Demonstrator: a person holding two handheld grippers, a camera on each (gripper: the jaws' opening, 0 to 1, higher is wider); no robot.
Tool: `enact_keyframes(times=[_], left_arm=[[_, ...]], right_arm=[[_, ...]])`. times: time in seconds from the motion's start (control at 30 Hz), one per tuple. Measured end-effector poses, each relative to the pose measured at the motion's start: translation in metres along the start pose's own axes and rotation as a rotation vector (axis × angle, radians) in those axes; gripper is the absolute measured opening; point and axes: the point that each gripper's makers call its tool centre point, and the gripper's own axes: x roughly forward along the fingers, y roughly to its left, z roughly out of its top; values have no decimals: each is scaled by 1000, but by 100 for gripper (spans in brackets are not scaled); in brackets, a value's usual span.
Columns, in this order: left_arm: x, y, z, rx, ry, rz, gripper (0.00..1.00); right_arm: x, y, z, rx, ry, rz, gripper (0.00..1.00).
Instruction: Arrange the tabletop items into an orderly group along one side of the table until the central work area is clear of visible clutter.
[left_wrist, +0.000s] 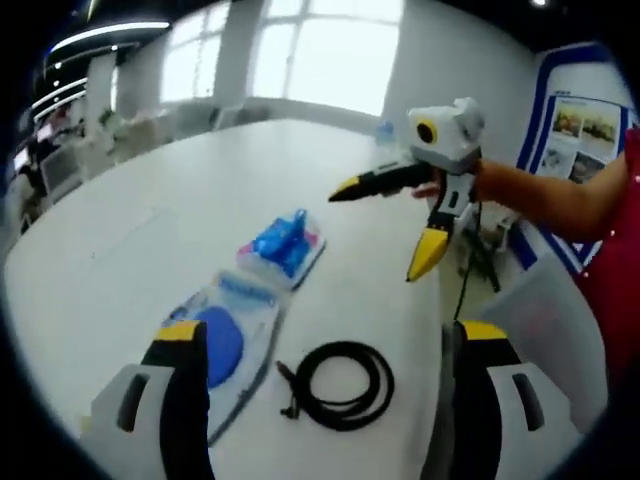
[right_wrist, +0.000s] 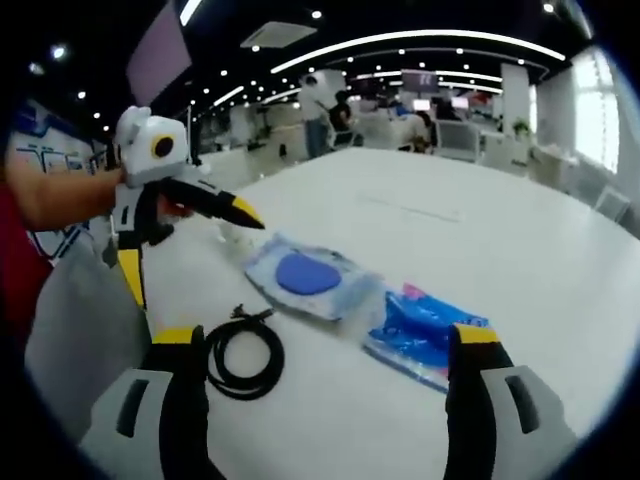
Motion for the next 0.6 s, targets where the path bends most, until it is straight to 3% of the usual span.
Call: enact_keyframes(times=[0.6], left_arm=[[-80, -4, -51, -121, -97, 115, 99]], right_arm=[[33, 74, -5, -81, 72, 135, 99]])
